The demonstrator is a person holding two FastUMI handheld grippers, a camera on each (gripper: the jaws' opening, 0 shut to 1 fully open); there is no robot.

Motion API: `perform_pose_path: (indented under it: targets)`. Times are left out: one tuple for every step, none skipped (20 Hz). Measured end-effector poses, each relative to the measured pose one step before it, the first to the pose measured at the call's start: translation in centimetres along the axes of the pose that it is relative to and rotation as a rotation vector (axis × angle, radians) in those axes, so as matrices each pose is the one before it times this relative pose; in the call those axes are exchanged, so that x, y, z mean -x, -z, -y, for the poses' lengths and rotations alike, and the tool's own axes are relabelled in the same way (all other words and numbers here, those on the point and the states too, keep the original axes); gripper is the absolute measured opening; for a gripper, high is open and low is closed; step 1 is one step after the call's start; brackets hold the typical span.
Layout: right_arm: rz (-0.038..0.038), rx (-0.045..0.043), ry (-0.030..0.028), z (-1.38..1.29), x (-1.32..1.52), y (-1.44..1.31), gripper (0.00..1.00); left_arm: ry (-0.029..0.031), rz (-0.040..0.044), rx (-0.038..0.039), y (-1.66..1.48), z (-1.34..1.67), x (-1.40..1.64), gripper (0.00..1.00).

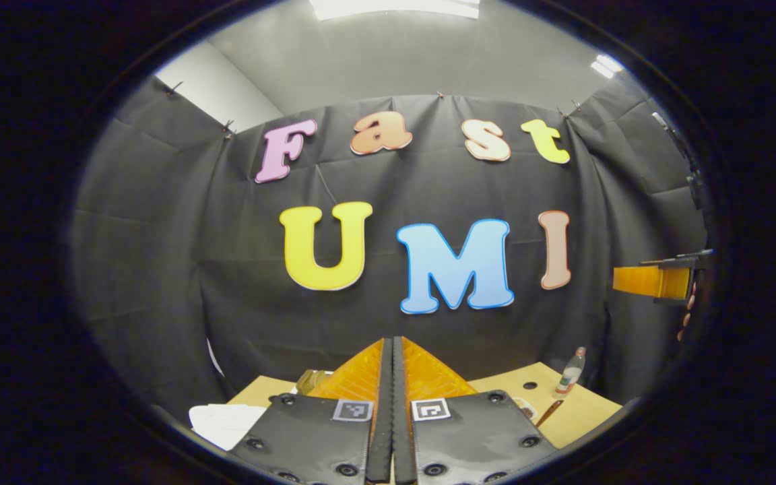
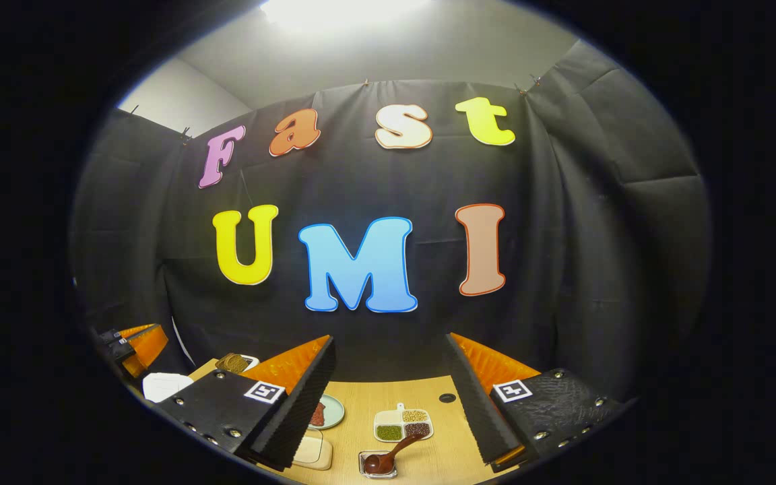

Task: Close the left gripper, press the button to open the rice cooker; take a wooden spoon from the chopstick holder with the right hand, scoop a spoonful of rice and pour it into the rice cooker, then put the wooden spoon back into the chopstick holder.

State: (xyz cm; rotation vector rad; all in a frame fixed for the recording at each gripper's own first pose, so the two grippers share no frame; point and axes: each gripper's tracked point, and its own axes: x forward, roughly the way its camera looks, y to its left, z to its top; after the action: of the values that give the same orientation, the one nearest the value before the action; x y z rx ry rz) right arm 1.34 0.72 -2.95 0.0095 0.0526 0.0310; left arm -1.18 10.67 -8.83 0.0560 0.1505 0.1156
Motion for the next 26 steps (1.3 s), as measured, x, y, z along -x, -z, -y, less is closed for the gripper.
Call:
perform_pose_path:
  targets:
    - [-0.00386, 0.00233, -0.00198, -0.083, -0.036, 0.088, 0.97, -0.01172, -0.01611, -0.01489, 0.949, -0.753, 0.28, 0.11]
    - [-0.00108, 0.00297, -0.00123, 0.115, 0.002, 0.193, 0.97, -0.01815, -0.02099, -0.01695, 1.076, -0.916, 0.259, 0.07]
    - [0.00067, 0.00198, 0.00017, 0.067, 0.016, -0.069, 0.97, -0.00802, -0.02808, -0.00272, 1.471, -0.611, 0.39, 0.1]
    - [0.00021, -0.00044, 0.0002, 0.083, -0.049, 0.079, 0.97, -0.00607, -0.03149, 0.01033, 1.502, -0.628, 0.181, 0.1]
    - [-0.00188, -0.00112, -0.00091, -0.001, -0.084, 0.103, 0.97, -0.00347, -0.0322, 0.01956, 1.382, -0.547, 0.119, 0.1]
    - [-0.00215, -0.00103, -0.00237, -0.075, -0.093, 0.207, 0.97, -0.02069, -0.02956, 0.01481, 1.301, -1.044, 0.043, 0.07]
    - [-0.00285, -0.00152, -0.0025, -0.089, -0.03, 0.065, 0.97, -0.02851, -0.02915, 0.01195, 1.254, -1.397, -0.082, 0.1]
    - [-0.00418, -0.00191, -0.00371, -0.008, -0.092, 0.211, 0.97, -0.03021, -0.0226, 0.01299, 1.319, -1.398, 0.027, 0.07]
    - [-0.00332, -0.00137, -0.00464, -0.132, -0.103, 0.103, 0.97, -0.02549, -0.02597, 0.01943, 1.108, -1.282, 0.043, 0.07]
    - [-0.00163, 0.0002, -0.00268, -0.008, 0.034, 0.076, 0.97, -0.0226, -0.0263, 0.02542, 1.066, -1.137, -0.007, 0.07]
    - [-0.00205, 0.00197, -0.00247, -0.04, -0.139, 0.054, 0.97, -0.02497, -0.0179, 0.02289, 1.078, -1.2, -0.05, 0.07]
    - [-0.00156, 0.00117, -0.00124, 0.059, -0.039, 0.119, 0.97, -0.02326, -0.01725, 0.02099, 0.863, -1.248, -0.154, 0.1]
    - [-0.00006, -0.00029, -0.00144, -0.013, -0.1, -0.055, 0.97, -0.01805, -0.01659, 0.01445, 0.802, -1.196, -0.072, 0.1]
    - [0.00008, -0.00113, -0.00255, -0.072, -0.074, 0.051, 0.97, -0.01789, -0.02031, 0.01189, 0.717, -1.094, -0.042, 0.1]
    - [0.00182, -0.00152, -0.00151, -0.025, -0.018, -0.052, 0.97, -0.01457, -0.0173, 0.01355, 0.611, -1.045, 0.044, 0.1]
    - [0.00055, -0.00091, -0.00056, 0.066, -0.067, 0.086, 0.97, -0.0107, -0.01859, 0.01353, 0.65, -0.87, 0.138, 0.1]
    - [-0.00214, -0.00097, -0.00062, 0.047, -0.168, 0.118, 0.97, -0.01328, -0.01741, 0.01111, 0.526, -0.889, 0.087, 0.11]
    - [-0.0053, -0.00159, -0.00224, -0.119, -0.087, 0.256, 0.97, -0.01662, -0.01774, 0.00686, 0.812, -1.03, -0.082, 0.03]
    - [-0.00731, -0.00163, -0.00248, -0.045, -0.089, 0.248, 0.97, -0.01502, -0.01997, 0.00872, 0.643, -0.856, -0.11, 0.1]
    - [-0.00527, -0.00215, -0.00319, -0.027, -0.067, 0.146, 0.97, -0.01283, -0.0243, 0.01, 0.643, -0.756, -0.237, 0.07]
    - [-0.00619, -0.00062, -0.00172, -0.057, -0.128, 0.233, 0.97, -0.00712, -0.02113, 0.00842, 0.53, -0.593, -0.103, 0.11]
    - [-0.00401, -0.00069, 0.00024, 0.002, 0.029, 0.225, 0.97, -0.00236, -0.01866, 0.00348, 0.576, -0.239, -0.239, 0.07]
    - [-0.00454, -0.00131, 0.00049, 0.039, -0.064, 0.118, 0.97, -0.0043, -0.01889, -0.00493, 0.372, -0.106, -0.304, 0.07]
    - [-0.00469, -0.00125, -0.00023, 0.074, -0.037, 0.289, 0.97, -0.00277, -0.01378, -0.00773, 0.426, -0.22, -0.194, 0.07]
    - [-0.00409, -0.00011, 0.00089, 0.055, -0.003, 0.049, 0.97, -0.00612, -0.00923, -0.01058, 0.163, -0.166, -0.245, 0.07]
    - [-0.00159, 0.00063, 0.00381, 0.126, 0.041, 0.12, 0.97, -0.00673, -0.00839, -0.0101, 0.375, -0.212, -0.374, 0.07]
